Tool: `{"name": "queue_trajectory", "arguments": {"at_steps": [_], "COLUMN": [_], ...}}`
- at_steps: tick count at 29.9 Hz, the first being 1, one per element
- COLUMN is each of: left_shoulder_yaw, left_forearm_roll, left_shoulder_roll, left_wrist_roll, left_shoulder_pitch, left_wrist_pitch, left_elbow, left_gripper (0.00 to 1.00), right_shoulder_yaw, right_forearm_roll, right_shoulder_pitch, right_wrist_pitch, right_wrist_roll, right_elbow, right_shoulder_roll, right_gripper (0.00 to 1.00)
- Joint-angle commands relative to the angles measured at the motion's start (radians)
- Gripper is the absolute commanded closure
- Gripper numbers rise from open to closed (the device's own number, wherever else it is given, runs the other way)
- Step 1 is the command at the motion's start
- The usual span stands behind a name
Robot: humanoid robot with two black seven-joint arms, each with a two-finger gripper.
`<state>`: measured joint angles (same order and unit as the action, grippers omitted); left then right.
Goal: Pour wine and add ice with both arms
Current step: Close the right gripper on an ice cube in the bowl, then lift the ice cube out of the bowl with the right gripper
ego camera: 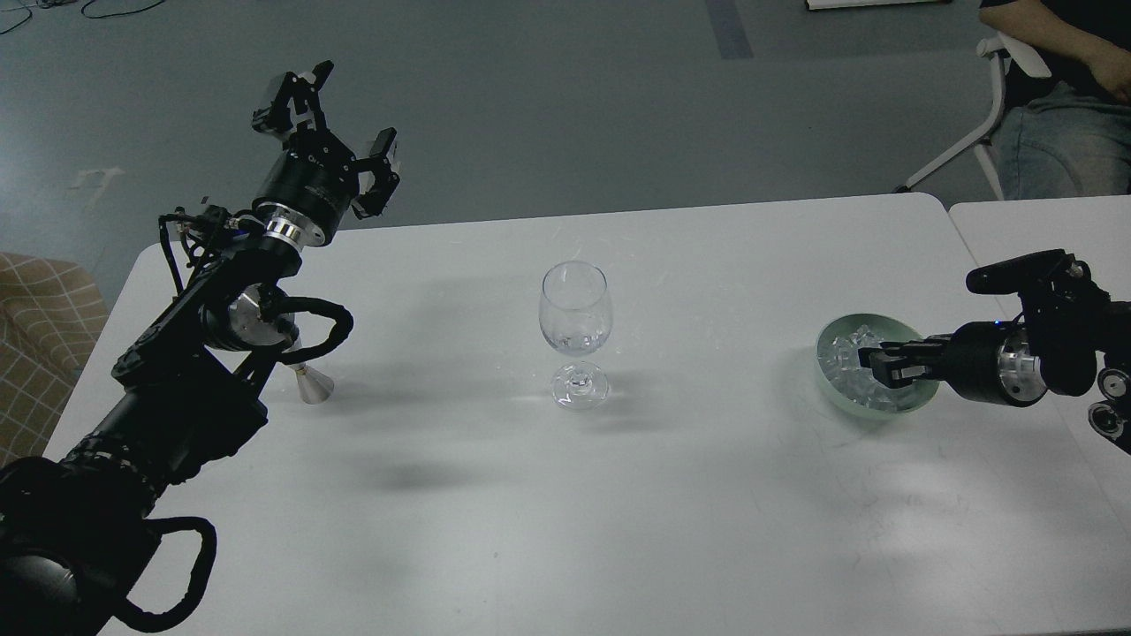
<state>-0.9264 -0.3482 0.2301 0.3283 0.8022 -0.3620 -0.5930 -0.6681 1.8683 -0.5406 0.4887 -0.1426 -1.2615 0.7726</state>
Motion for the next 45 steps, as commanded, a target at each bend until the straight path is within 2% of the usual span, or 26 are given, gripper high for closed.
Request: {"name": "queue_trajectory", "arguments": {"at_steps": [1, 8, 24, 28, 34, 36, 45], "left_shoulder_yaw": [0.0, 0.0, 0.0, 0.001, 0.006, 0.006, 0.006], "left_forearm_roll": [0.0, 0.0, -0.002, -0.002, 0.0, 0.0, 0.0], "left_shoulder_roll": [-0.002, -0.002, -0.003, -0.005, -0.005, -0.003, -0.003], "left_wrist_roll": [0.0, 0.0, 0.0, 0.0, 0.0, 0.0, 0.0], "left_shoulder_pitch": [0.0, 0.0, 0.002, 0.003, 0.003, 0.003, 0.002], "left_wrist_pitch": [0.0, 0.0, 0.0, 0.0, 0.0, 0.0, 0.0], "left_elbow": [-0.001, 0.001, 0.001, 0.001, -0.001, -0.001, 0.001], "left_gripper": [0.02, 0.02, 0.02, 0.02, 0.02, 0.02, 0.02], "right_shoulder_yaw": [-0.002, -0.013, -0.108, -0.171, -0.222, -0.219, -0.211], "right_forearm_roll": [-0.001, -0.009, -0.196, -0.218, -0.219, -0.219, -0.219], "right_shoulder_pitch": [-0.001, -0.005, -0.012, -0.03, -0.133, -0.174, -0.265], "right_wrist_pitch": [0.0, 0.0, 0.0, 0.0, 0.0, 0.0, 0.0], "right_wrist_roll": [0.0, 0.0, 0.012, 0.018, 0.041, 0.055, 0.161], "right_elbow": [-0.003, -0.039, -0.266, -0.306, -0.351, -0.36, -0.361], "right_shoulder_roll": [0.004, 0.017, 0.264, 0.277, 0.246, 0.203, -0.015], "right_gripper": [0.92, 0.91, 0.91, 0.91, 0.91, 0.91, 0.91]}}
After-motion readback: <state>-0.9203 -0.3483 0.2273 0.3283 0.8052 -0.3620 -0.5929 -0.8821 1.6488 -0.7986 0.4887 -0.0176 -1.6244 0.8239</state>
